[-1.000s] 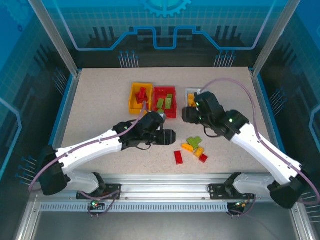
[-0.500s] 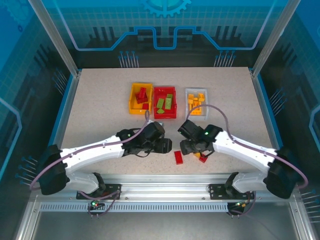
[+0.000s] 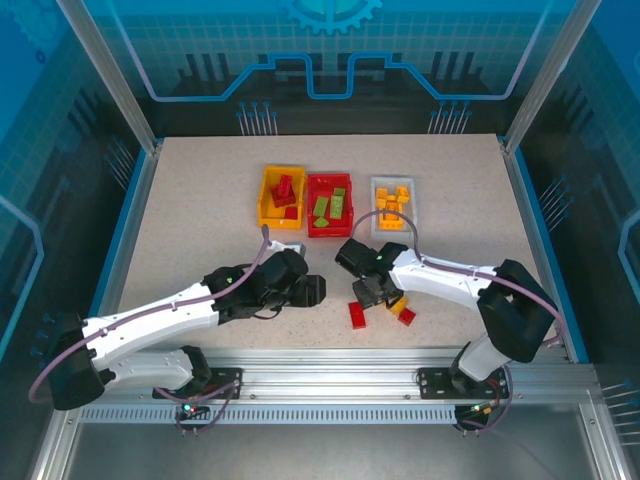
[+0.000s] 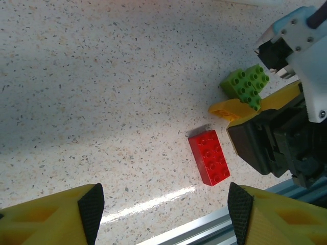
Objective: Sort the legos into containers by color
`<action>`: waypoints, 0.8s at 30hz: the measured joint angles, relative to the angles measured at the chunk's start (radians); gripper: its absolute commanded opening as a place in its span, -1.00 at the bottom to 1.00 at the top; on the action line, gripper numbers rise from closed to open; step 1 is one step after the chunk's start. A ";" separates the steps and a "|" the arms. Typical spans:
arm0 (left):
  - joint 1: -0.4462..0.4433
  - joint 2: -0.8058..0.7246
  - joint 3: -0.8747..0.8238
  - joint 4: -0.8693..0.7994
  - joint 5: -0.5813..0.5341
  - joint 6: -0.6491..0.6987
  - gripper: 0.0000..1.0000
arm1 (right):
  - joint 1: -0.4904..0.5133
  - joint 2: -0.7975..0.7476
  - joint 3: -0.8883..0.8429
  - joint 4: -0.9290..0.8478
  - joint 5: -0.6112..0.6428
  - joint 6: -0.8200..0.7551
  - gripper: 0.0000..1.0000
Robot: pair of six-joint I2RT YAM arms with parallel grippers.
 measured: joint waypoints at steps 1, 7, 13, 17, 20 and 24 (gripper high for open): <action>0.000 -0.002 0.000 -0.002 -0.001 0.000 0.38 | 0.000 0.009 0.002 0.004 0.002 -0.006 0.05; 0.000 -0.004 0.000 -0.005 -0.004 0.000 0.38 | -0.006 0.064 0.020 0.023 0.001 -0.039 -0.12; 0.000 -0.005 0.000 -0.005 -0.004 0.000 0.38 | -0.010 0.081 0.026 0.038 -0.005 -0.048 -0.31; 0.000 -0.005 0.000 -0.005 -0.004 0.000 0.39 | -0.010 0.081 0.026 0.044 -0.020 -0.045 -0.27; 0.000 -0.005 0.000 -0.005 -0.004 0.000 0.39 | -0.010 0.081 0.026 0.043 -0.022 -0.045 -0.23; 0.000 -0.005 -0.001 -0.005 -0.004 -0.001 0.39 | -0.013 0.081 0.026 0.043 -0.021 -0.045 -0.18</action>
